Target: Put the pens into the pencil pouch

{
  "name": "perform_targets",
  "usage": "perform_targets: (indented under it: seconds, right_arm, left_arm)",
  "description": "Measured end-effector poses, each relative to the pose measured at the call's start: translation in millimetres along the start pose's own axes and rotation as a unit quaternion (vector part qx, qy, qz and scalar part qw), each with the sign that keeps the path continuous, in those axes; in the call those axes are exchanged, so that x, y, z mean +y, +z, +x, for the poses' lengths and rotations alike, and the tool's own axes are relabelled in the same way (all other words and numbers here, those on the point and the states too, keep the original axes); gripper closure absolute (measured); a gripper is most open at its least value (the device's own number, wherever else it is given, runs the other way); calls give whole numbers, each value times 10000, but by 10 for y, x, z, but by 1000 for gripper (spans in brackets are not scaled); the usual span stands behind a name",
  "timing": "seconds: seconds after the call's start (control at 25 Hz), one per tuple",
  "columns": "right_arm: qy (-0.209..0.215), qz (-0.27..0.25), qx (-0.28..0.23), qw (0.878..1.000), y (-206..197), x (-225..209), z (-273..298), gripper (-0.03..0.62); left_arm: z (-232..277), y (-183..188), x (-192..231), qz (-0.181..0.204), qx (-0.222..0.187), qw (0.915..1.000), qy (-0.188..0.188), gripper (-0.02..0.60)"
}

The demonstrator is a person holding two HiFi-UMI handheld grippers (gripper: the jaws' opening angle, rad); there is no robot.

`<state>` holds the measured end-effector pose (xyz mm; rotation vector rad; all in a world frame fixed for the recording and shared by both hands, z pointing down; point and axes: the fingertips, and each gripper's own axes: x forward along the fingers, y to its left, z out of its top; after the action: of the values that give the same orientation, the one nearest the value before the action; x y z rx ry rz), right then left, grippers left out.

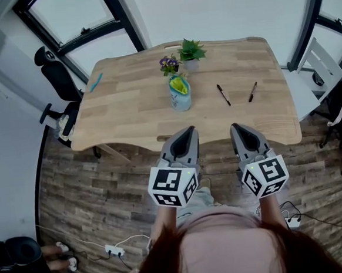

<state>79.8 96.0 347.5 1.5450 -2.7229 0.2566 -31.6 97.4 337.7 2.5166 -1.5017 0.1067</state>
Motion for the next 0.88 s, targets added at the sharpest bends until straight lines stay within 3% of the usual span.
perform_targets:
  seconds: [0.52,0.88]
  right_arm:
    - [-335,-65,35,9994,60,-132,865,594]
    - [-629,325,186,9973,-8,-273,1288,594]
  left_arm:
    - [523,87,774,-138,155,9996,-183,580]
    - [838,36,1214,-372,458,9978,-314,578]
